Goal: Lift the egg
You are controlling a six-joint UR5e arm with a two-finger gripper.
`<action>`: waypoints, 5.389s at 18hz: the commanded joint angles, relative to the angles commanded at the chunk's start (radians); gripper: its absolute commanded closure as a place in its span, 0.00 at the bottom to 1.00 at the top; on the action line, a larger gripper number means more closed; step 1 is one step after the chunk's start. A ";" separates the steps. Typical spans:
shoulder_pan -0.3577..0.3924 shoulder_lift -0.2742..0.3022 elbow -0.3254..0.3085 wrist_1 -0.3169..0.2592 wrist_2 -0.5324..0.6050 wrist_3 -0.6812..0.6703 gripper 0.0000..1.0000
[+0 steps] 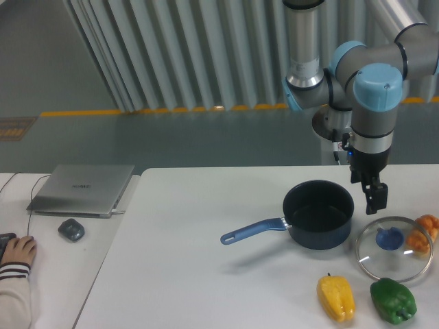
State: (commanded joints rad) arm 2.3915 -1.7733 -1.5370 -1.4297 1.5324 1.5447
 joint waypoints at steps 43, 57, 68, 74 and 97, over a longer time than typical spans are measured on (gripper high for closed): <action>0.239 -0.143 0.015 0.199 -0.066 -0.463 0.00; 0.341 -0.215 0.081 0.279 -0.186 -0.706 0.00; 0.316 -0.278 0.081 0.357 -0.183 -0.804 0.00; 0.307 -0.304 0.090 0.368 -0.178 -0.795 0.02; 0.295 -0.373 0.084 0.411 -0.115 -0.793 0.07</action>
State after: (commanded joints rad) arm 2.6860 -2.1460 -1.4527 -1.0186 1.4174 0.7517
